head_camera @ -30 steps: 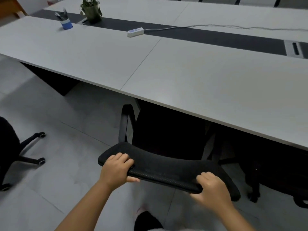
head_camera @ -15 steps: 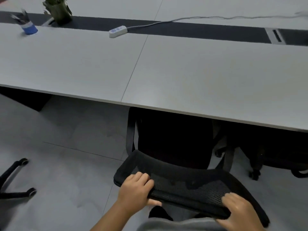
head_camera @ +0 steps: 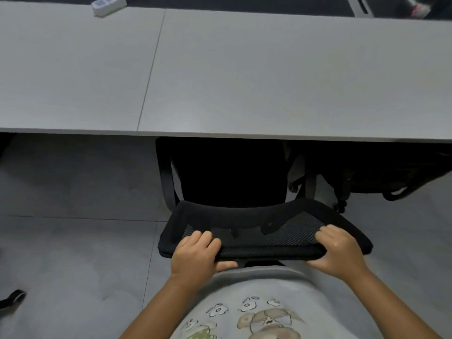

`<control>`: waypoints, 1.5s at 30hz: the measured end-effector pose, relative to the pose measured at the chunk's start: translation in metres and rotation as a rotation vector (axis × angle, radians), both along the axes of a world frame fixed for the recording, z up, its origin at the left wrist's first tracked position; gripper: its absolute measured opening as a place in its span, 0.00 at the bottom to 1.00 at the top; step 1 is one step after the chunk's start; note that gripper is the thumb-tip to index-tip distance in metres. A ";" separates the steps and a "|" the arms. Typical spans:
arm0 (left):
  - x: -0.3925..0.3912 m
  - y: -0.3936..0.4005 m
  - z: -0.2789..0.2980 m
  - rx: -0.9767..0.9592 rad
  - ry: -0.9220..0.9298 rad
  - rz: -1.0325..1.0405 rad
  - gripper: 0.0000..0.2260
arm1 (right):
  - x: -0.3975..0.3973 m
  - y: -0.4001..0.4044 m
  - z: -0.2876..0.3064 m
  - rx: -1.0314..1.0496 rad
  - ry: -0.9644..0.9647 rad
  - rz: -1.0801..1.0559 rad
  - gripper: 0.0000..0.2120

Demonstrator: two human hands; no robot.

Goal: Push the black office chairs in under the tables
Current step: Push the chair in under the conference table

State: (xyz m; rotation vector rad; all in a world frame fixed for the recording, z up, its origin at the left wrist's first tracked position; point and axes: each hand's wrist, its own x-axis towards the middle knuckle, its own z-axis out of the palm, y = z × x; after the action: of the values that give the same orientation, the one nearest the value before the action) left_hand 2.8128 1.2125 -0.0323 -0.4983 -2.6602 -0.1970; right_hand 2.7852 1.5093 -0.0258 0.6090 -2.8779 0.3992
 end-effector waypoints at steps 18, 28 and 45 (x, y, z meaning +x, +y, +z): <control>0.006 -0.010 -0.003 -0.050 0.115 -0.115 0.34 | 0.032 -0.003 -0.005 -0.083 0.110 -0.052 0.28; -0.027 -0.048 0.002 -0.097 0.073 -0.125 0.36 | 0.033 -0.044 -0.009 -0.136 0.123 -0.098 0.32; -0.086 0.005 0.002 -0.002 0.043 0.039 0.37 | -0.075 -0.002 0.012 0.007 0.179 0.003 0.35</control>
State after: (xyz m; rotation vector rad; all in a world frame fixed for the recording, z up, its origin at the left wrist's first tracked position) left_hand 2.7270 1.2176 -0.0299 -0.4456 -2.6257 -0.1701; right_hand 2.7100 1.5077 -0.0143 0.6173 -2.7095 0.3172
